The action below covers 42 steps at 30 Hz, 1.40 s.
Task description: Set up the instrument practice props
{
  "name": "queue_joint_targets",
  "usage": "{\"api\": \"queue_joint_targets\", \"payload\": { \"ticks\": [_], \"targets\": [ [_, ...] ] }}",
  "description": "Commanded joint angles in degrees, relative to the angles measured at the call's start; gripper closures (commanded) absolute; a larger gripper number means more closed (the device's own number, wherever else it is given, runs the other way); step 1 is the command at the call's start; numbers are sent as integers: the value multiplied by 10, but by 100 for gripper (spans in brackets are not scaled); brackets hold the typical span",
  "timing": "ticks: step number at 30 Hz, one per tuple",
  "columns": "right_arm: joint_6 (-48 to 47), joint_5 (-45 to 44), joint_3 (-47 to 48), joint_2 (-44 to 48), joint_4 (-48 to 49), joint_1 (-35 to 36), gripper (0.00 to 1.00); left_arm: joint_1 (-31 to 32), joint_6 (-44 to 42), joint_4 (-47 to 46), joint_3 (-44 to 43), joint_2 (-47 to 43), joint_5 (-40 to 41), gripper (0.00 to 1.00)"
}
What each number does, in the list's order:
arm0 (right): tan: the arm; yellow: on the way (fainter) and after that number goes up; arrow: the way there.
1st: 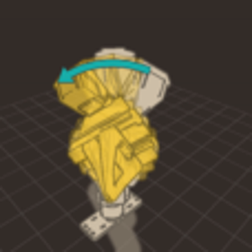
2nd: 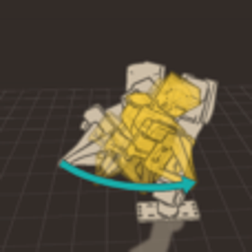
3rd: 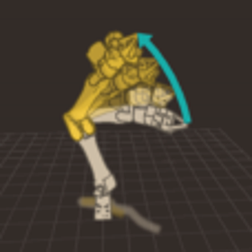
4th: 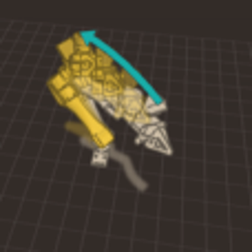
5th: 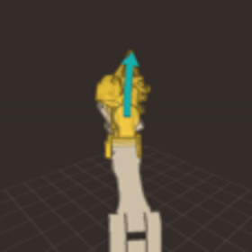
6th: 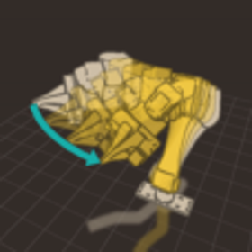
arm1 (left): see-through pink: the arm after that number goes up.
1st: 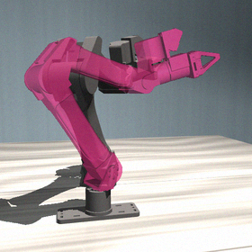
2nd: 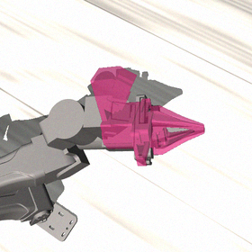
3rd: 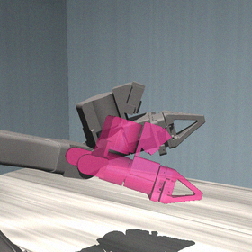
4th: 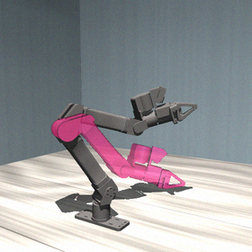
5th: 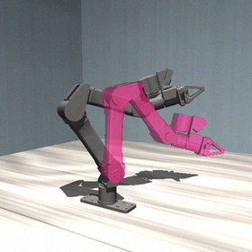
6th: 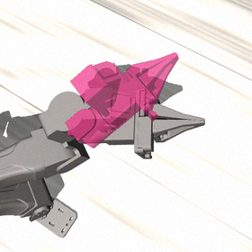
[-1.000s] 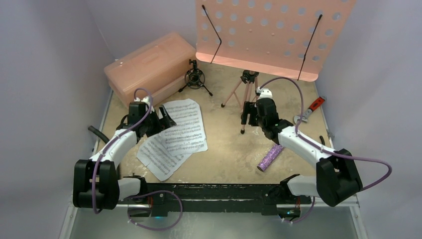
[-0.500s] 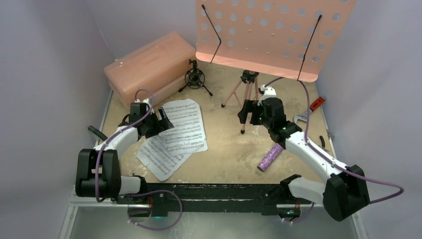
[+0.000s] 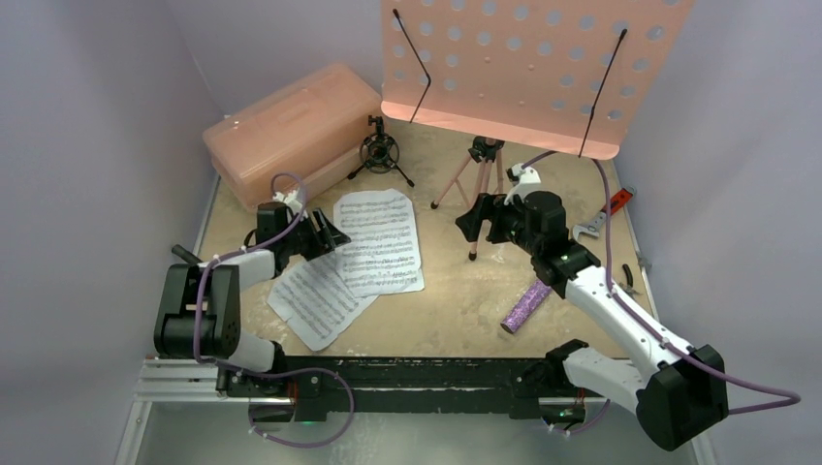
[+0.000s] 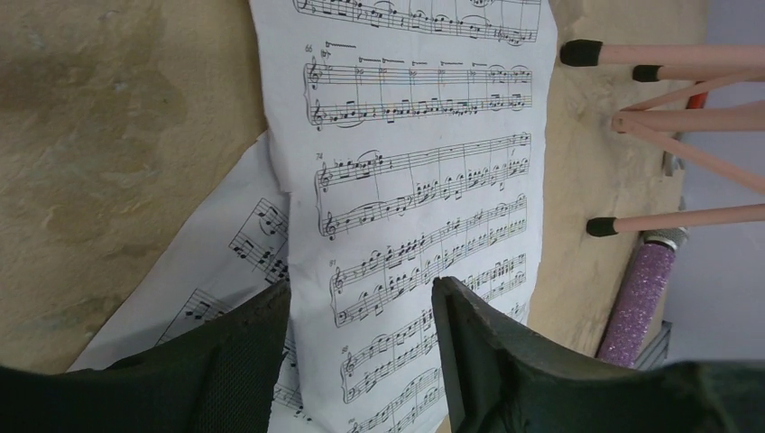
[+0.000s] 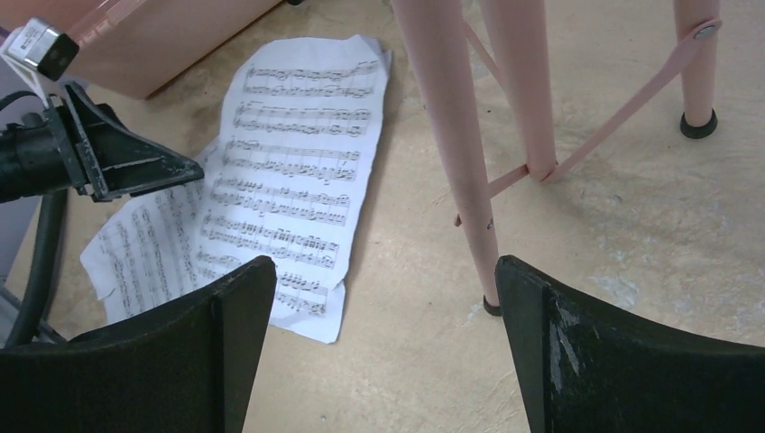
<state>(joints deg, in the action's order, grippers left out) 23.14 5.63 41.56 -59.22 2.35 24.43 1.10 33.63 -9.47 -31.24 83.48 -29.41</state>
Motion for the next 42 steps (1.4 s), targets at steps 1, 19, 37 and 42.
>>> {"api": "queue_joint_targets", "payload": {
  "ticks": [1, 19, 37, 42],
  "targets": [
    [8, 33, 8, 0, 26, -1, 6, 0, 73, -146, 25, 28, -62, 44],
    [6, 52, 12, 12, 32, -1, 5, 131, 154, -259, -32, 150, -10, 55],
    [9, 44, 5, 57, 17, -1, 3, 200, 193, -290, -120, 226, 10, 91],
    [12, 47, 2, 64, 14, -1, 3, 199, 113, -177, -132, 159, 19, 98]
  ]
}}
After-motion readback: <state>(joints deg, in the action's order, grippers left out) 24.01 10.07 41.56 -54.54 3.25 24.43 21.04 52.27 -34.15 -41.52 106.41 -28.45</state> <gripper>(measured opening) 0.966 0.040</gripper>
